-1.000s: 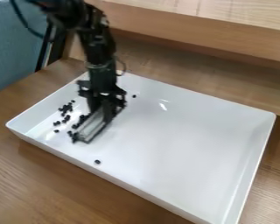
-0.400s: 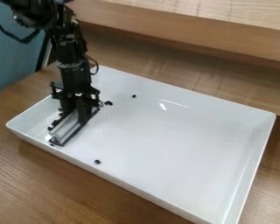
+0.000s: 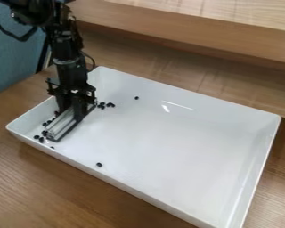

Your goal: Sweep into pile

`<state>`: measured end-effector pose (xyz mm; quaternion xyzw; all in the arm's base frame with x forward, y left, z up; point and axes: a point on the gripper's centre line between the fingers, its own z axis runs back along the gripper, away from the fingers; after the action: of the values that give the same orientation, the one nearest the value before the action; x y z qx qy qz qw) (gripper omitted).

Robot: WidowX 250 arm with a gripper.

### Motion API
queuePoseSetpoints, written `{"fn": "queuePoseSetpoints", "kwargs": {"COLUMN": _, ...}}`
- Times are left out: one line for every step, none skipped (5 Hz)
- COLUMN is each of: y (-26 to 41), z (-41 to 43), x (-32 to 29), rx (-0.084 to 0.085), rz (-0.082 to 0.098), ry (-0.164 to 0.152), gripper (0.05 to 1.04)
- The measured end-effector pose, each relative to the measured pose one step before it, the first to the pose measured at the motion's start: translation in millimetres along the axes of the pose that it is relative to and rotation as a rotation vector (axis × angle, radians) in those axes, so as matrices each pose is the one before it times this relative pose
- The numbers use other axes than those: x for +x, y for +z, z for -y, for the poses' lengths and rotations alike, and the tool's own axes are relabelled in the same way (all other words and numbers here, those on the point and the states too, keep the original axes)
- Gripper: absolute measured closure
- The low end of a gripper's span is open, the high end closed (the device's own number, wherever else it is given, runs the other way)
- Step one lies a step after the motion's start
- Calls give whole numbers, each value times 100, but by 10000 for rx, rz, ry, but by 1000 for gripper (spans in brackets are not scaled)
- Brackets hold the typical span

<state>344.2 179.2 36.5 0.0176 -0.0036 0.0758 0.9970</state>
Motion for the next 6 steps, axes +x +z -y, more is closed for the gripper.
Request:
{"fn": "queuePoseSetpoints", "kwargs": {"y": -122, "z": -27, "x": 193, "rx": -90, "rz": 28, "ry": -103, "gripper": 650}}
{"fn": "queuePoseSetpoints", "kwargs": {"y": -581, "z": 435, "x": 59, "rx": -371, "rz": -34, "ry": -67, "gripper": 297}}
{"fn": "queuePoseSetpoints", "kwargs": {"y": -91, "z": 941, "x": -83, "rx": -406, "rz": 33, "ry": 11, "gripper": 101}}
{"fn": "queuePoseSetpoints", "kwargs": {"y": 184, "z": 695, "x": -43, "rx": -172, "rz": 42, "ry": 1, "gripper": 82}}
{"fn": "queuePoseSetpoints", "kwargs": {"y": 208, "z": 1054, "x": 140, "rx": -180, "rz": -16, "ry": 3, "gripper": 82}}
{"fn": "queuePoseSetpoints", "kwargs": {"y": 3059, "z": 884, "x": 584, "rx": 257, "rz": 568, "ry": -57, "gripper": 82}}
